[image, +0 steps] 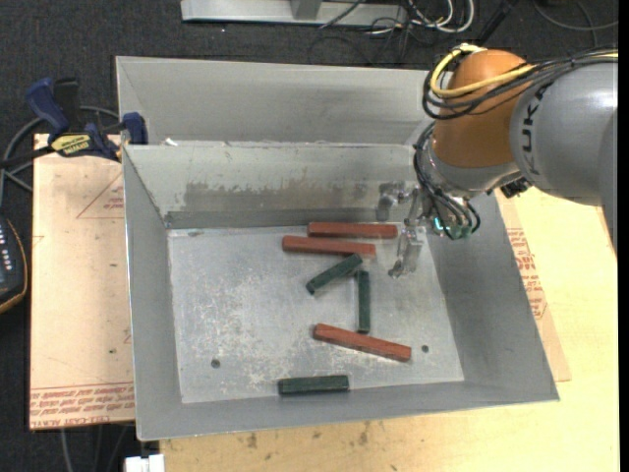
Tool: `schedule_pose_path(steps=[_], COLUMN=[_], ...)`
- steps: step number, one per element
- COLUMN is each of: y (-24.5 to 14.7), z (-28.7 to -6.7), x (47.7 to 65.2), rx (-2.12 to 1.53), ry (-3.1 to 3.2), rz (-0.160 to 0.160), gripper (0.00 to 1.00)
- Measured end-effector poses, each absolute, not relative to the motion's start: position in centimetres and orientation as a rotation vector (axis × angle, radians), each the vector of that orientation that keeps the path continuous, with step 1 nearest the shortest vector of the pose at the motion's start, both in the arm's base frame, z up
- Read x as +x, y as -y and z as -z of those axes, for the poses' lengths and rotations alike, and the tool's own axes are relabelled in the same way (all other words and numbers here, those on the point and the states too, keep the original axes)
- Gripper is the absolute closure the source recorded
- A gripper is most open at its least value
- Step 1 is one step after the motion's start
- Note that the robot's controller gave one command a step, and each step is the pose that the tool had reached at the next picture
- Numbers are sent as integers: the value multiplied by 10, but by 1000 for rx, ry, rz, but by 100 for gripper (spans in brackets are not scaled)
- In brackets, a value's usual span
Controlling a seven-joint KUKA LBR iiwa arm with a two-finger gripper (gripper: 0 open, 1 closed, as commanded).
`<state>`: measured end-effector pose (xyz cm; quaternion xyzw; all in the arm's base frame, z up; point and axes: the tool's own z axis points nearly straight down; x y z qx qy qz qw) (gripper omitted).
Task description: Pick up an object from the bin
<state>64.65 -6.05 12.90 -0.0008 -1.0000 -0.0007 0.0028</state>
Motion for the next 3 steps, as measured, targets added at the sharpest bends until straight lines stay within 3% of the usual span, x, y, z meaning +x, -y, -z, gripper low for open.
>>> schedule_pose_path(steps=[1,2,3], y=[-16,-13,-32], z=[-73,-78,-155], x=[627,630,650], rx=[241,236,754], ry=[3133,3143,3061], rz=[6,3,0], gripper=[0,100,100])
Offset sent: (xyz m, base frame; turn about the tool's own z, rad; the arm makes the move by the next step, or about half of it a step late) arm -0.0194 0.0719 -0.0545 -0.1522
